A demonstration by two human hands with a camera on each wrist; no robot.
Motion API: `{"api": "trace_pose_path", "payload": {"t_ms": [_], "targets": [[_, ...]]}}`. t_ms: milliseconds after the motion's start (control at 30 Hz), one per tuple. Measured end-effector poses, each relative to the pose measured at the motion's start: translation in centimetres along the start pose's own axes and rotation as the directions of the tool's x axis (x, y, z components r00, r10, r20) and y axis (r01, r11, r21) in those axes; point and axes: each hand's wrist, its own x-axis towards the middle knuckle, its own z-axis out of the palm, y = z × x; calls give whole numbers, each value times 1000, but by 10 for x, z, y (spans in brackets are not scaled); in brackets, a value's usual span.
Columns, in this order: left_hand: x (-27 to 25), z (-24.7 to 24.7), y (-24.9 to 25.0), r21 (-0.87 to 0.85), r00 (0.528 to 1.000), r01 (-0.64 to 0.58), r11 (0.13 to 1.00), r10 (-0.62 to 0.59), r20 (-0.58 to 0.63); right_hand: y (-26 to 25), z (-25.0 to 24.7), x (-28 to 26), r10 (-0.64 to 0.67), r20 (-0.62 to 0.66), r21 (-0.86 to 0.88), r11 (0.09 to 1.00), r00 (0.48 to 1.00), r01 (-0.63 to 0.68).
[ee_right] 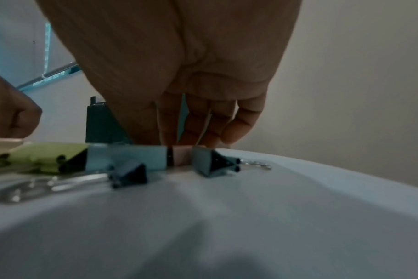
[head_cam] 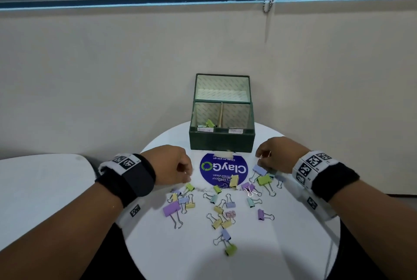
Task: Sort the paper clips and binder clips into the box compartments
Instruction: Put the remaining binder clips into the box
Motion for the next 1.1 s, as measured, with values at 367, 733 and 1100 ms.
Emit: {"api": "trace_pose_path", "payload": {"t_ms": [367,733,1100], "targets": [[-2,4,13,13,999,-26,1000,25,39,-26,-3,8,114,-22,-105,988,993,-116],[-2,6,7,6,1000,-9,1000,9,9,-34,-2,8,137,25,-70,988,990,-135],[2,5,10,109,999,-53,993,54,-6,-33,4,6,2,59,-204,979,998,10]]}}
